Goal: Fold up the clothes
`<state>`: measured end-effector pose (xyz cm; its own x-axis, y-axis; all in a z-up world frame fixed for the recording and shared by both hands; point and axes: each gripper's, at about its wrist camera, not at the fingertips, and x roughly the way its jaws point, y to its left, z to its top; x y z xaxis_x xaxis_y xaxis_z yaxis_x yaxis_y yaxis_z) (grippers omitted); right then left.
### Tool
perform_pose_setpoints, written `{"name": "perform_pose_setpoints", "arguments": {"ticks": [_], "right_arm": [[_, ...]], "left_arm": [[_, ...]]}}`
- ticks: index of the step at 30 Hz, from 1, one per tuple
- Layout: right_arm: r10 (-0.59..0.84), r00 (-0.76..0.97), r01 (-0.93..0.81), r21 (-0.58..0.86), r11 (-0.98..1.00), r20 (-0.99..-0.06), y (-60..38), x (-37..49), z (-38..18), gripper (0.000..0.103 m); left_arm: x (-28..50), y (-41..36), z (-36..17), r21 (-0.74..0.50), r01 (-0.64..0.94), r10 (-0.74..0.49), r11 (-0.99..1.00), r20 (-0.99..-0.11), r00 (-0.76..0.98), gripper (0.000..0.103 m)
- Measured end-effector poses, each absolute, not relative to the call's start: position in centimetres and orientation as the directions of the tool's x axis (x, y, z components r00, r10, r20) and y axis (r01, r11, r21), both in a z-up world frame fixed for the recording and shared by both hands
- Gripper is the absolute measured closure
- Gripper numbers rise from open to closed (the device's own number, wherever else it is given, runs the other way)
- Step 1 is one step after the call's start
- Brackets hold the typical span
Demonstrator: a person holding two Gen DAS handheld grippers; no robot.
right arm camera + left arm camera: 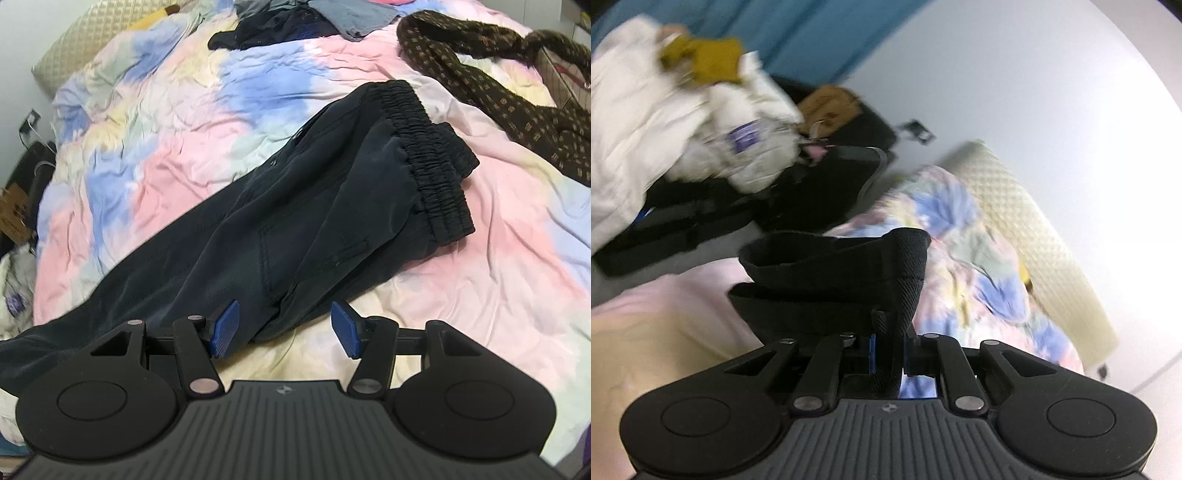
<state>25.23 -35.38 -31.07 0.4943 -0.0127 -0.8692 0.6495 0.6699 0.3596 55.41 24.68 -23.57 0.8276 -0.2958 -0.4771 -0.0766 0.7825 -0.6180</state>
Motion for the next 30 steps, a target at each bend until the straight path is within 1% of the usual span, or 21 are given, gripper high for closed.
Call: {"name": "perform_pose_setpoints", "arguments": {"ticks": [2,5,10,13,17,20,25,28,30], "right_arm": [[0.002,0.504,0.646,0.378,0.664,-0.864,-36.9,25.0,-31.2,0.046],[0.043,0.556,0.629,0.453,0.632,-0.83,-39.5,24.5,-30.9,0.045],[0.089,0.601,0.598,0.52,0.61,-0.794,-43.7,24.5,-31.4,0.044],[0.106,0.611,0.596,0.544,0.59,-0.784,-46.0,24.6,-32.3,0.044],[0.147,0.617,0.58,0.573,0.579,-0.774,-48.9,24.6,-33.9,0.044],[0.17,0.606,0.571,0.573,0.588,-0.777,-50.5,24.3,-35.4,0.044],[0.205,0.581,0.568,0.572,0.592,-0.788,-52.4,23.3,-38.4,0.044],[0.231,0.555,0.559,0.564,0.608,-0.799,-52.8,22.6,-40.1,0.044],[0.248,0.542,0.549,0.562,0.618,-0.803,-53.0,22.3,-40.9,0.044]], "left_arm": [[54.8,21.4,-22.1,-0.594,-0.045,-0.303,0.803,-0.472,0.828,0.091],[53.6,16.4,-20.2,-0.541,0.007,-0.307,0.841,-0.467,0.829,0.091],[51.2,7.3,-18.1,-0.466,0.098,-0.344,0.879,-0.48,0.807,0.091],[49.4,1.7,-17.8,-0.416,0.156,-0.368,0.896,-0.498,0.785,0.091],[47.2,-5.4,-19.1,-0.363,0.201,-0.383,0.91,-0.55,0.742,0.09],[44.4,-10.7,-22.1,-0.349,0.191,-0.375,0.917,-0.599,0.707,0.09],[41.0,-20.0,-29.5,-0.253,0.246,-0.352,0.936,-0.7,0.621,0.09],[40.5,-23.0,-35.0,-0.187,0.279,-0.316,0.942,-0.77,0.554,0.09],[40.0,-23.4,-37.4,-0.158,0.289,-0.297,0.944,-0.788,0.539,0.09]]}}
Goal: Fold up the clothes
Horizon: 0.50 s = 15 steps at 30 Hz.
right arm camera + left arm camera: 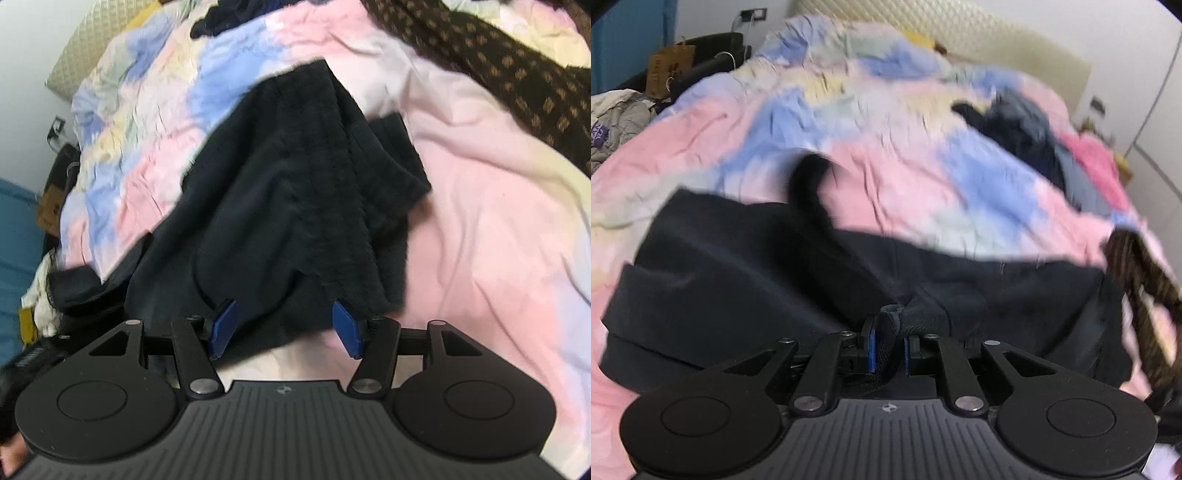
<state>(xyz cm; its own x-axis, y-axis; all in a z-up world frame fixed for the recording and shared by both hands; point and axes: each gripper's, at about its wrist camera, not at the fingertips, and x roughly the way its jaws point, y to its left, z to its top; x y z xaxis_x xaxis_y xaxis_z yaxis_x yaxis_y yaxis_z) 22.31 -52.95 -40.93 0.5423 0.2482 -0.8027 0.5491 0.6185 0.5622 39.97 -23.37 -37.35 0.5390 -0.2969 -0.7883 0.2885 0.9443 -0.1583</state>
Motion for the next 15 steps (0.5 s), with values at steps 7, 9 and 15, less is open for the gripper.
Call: {"name": "perform_pose_setpoints", "arguments": {"ticks": [7,9,15], "right_arm": [[0.337,0.573,0.414,0.619,0.668,-0.747,-52.4,26.1,-39.9,0.042],[0.37,0.586,0.355,0.639,0.683,-0.721,-51.8,28.6,-39.2,0.042],[0.511,0.57,0.156,0.695,0.701,-0.643,-47.7,38.9,-37.1,0.041]], "left_arm": [[40.4,-22.5,-38.4,-0.157,0.29,-0.294,0.944,-0.799,0.524,0.089],[40.6,-22.5,-38.3,-0.15,0.301,-0.295,0.942,-0.801,0.521,0.089],[38.6,-20.2,-35.1,-0.193,0.286,-0.318,0.939,-0.804,0.502,0.079]]}}
